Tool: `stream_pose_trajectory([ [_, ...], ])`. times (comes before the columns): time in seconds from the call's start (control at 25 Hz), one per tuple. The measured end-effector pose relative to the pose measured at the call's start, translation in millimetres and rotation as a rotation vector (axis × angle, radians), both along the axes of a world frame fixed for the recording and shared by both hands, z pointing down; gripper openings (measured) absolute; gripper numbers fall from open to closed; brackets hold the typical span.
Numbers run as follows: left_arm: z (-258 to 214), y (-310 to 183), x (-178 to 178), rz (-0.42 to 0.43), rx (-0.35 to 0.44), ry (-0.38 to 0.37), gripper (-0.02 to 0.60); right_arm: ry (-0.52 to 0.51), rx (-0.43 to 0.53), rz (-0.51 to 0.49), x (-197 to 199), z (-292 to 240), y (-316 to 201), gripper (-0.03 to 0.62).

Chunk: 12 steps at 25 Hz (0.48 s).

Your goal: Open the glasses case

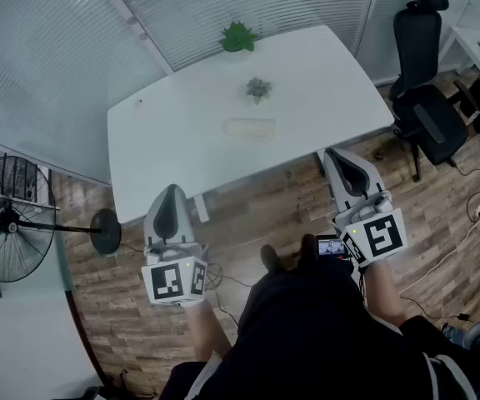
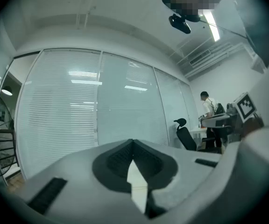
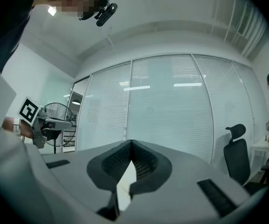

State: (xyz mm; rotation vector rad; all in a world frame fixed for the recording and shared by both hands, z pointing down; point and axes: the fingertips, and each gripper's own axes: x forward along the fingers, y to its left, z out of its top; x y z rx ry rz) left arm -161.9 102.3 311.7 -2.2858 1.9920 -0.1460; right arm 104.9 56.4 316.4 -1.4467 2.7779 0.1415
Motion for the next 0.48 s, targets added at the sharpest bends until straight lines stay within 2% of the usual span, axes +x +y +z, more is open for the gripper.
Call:
stream_pose_trajectory([
  [0.28, 10.7, -10.3, 15.2, -0.006, -0.033, -0.066, -0.002, -0.018, -0.011, -0.053, 6.7, 5.4, -12.9, 0.014],
  [0.36, 14.3, -12.0, 19.5, -0.008, -0.044, -0.061, -0.002, -0.01, -0.008, -0.06, 8.7, 6.9, -15.3, 0.014],
  [0.48, 15.0, -19.6, 27.9, -0.008, -0.05, -0.063, -0.002, -0.055, -0.009, -0.056, 17.3, 4.1, -22.8, 0.014],
])
